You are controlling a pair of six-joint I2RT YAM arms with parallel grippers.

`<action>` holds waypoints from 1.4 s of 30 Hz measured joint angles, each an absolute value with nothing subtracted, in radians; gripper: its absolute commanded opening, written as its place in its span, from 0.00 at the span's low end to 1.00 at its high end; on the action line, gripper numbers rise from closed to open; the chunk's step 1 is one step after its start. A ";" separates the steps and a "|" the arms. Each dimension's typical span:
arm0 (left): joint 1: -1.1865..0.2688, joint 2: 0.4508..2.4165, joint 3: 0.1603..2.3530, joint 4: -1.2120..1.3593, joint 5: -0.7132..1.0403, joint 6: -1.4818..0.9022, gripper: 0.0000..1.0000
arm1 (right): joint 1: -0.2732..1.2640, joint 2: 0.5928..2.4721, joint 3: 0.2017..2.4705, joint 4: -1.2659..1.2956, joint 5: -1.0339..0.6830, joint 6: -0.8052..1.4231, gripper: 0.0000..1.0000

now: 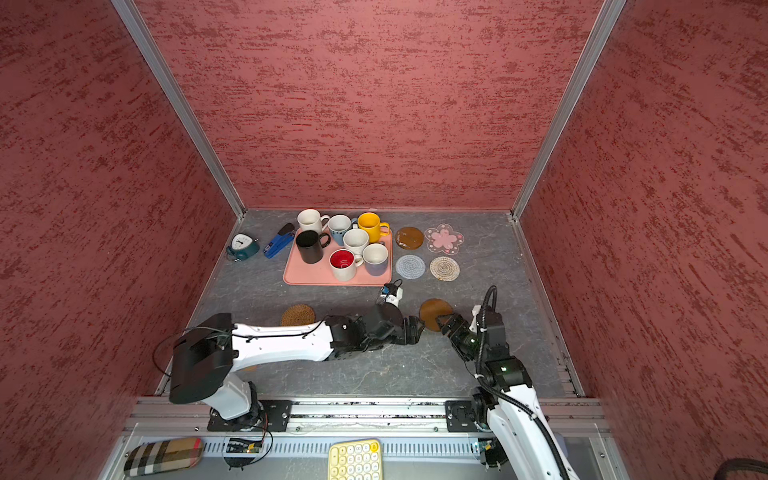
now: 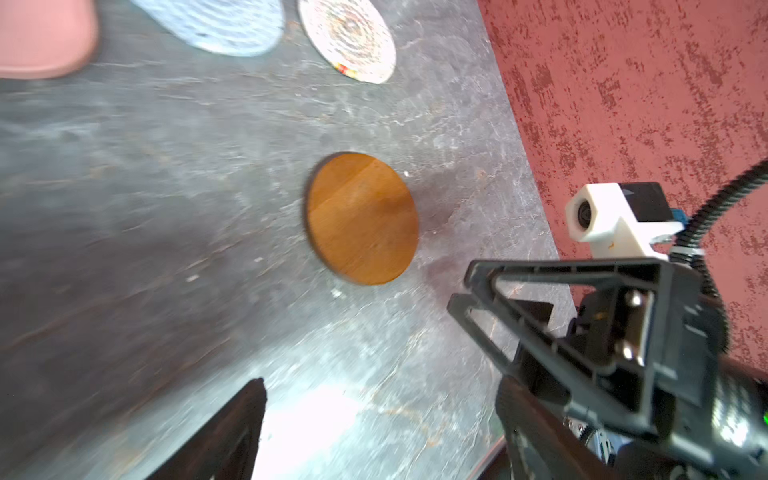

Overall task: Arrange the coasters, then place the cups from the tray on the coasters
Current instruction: 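Lower the right gripper over the wooden round coaster while the left draws back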

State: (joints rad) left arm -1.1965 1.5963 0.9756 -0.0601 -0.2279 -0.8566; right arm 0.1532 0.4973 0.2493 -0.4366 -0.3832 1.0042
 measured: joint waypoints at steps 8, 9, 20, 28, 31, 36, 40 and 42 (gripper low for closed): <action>-1.248 1.299 0.757 -0.192 -0.354 -0.873 1.00 | 0.255 0.490 0.246 -0.392 -0.366 1.035 0.82; -1.256 1.258 0.737 -0.214 -0.369 -0.879 0.99 | 0.287 0.491 0.245 -0.385 -0.350 1.044 0.82; -1.315 0.936 0.592 -0.437 -0.510 -0.986 1.00 | 0.742 0.748 0.355 -0.339 -0.002 1.042 0.82; -1.366 0.869 0.577 -0.576 -0.580 -1.068 0.99 | 0.849 0.910 0.669 -0.458 0.265 0.902 0.80; -1.378 0.863 0.578 -0.622 -0.593 -1.091 1.00 | 0.849 0.960 0.739 -0.540 0.327 0.851 0.78; -1.386 0.848 0.591 -0.712 -0.609 -1.121 0.99 | 0.849 1.043 0.764 -0.649 0.369 0.791 0.77; -1.387 0.825 0.633 -0.783 -0.615 -1.129 0.99 | 0.849 1.074 0.763 -0.673 0.372 0.784 0.82; -1.387 0.810 0.654 -0.815 -0.622 -1.133 0.99 | 0.849 1.073 0.739 -0.640 0.372 0.810 0.84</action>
State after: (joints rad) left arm -1.3869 0.8097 0.6540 -0.8150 -0.6220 -1.1332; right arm 0.8494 1.0729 0.7387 -0.6395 0.3717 0.8104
